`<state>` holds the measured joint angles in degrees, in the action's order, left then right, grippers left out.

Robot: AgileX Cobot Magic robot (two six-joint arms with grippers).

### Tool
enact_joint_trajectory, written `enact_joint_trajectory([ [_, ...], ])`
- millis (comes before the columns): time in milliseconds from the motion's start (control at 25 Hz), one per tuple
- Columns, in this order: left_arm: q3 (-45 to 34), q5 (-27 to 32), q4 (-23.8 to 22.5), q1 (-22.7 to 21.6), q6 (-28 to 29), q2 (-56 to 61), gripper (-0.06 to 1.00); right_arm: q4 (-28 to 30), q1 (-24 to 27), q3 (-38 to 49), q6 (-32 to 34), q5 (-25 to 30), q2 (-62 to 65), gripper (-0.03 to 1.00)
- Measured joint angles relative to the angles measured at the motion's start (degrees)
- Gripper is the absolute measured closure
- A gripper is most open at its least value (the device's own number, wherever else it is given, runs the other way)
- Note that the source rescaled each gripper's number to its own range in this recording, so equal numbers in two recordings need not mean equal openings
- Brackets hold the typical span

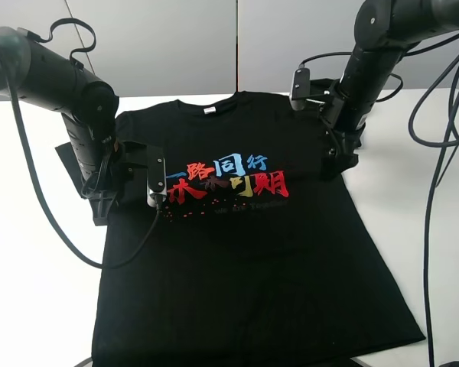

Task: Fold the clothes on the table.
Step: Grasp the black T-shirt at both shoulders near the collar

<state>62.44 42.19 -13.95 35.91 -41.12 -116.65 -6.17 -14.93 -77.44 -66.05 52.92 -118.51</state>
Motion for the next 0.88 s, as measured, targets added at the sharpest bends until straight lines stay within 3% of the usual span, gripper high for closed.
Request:
enact_joint_trajectory([
  [240,0.00,-0.34,0.00,0.00,-0.16,0.00,0.94,-0.24,0.10,2.49,-4.64,-1.67,-0.86,-0.01],
  [880,0.00,-0.58,0.01,0.00,0.19,0.00,0.94,0.98,0.10,2.82,-4.88,-5.54,-4.70,-0.01],
])
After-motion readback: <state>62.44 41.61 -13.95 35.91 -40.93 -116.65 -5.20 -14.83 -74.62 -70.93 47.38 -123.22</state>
